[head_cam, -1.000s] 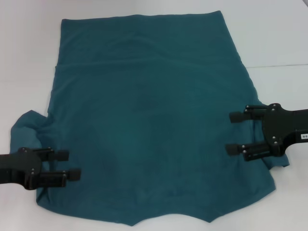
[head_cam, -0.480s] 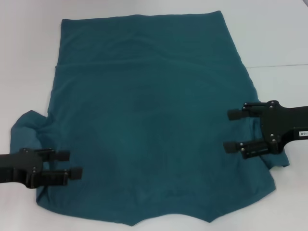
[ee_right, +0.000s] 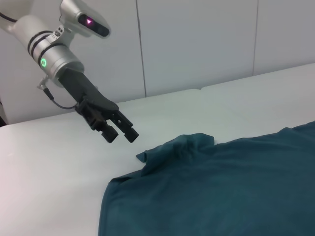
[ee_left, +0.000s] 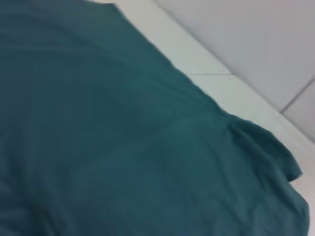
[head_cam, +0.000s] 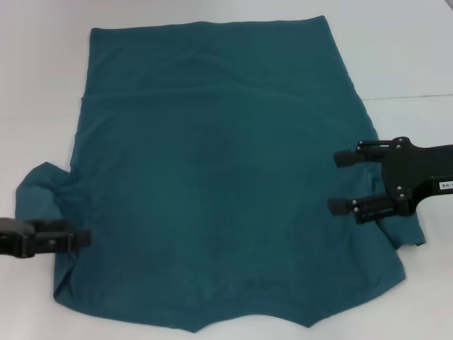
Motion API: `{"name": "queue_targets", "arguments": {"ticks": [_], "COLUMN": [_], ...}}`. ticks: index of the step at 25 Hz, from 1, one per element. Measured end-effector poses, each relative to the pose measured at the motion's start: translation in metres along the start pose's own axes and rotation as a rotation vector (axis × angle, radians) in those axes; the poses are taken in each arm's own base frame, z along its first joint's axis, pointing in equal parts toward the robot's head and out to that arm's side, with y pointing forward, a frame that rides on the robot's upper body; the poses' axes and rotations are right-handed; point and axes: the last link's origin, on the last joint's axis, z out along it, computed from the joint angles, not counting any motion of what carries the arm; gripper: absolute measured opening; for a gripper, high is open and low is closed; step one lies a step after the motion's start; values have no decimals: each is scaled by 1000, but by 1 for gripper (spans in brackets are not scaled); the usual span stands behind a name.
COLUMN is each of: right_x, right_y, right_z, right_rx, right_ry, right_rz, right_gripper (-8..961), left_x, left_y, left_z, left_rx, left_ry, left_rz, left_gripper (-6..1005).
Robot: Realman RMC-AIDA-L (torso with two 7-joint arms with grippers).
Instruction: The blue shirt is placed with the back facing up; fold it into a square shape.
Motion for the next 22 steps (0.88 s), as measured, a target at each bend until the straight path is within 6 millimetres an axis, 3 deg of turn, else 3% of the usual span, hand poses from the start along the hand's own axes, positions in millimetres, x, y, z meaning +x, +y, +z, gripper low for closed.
{"name": "queue_targets", "arguments": {"ticks": [10, 15, 22], "right_x": [-5, -7, -10], "right_y": [-3, -4, -4], "right_z": [8, 11, 13], "right_rx": [1, 0, -4], "right_ry": [19, 25, 23], "right_rz": [-23, -31, -32], "right_gripper": [946, 947, 947], "left_x": [-7, -12, -13], "left_y": [-22, -28, -32], "left_z": [-3, 12, 13], "left_rx": [212, 300, 374], "left_ry": [-53, -118, -104], "left_rz": [-200, -201, -182], "left_gripper": [843, 843, 844]}}
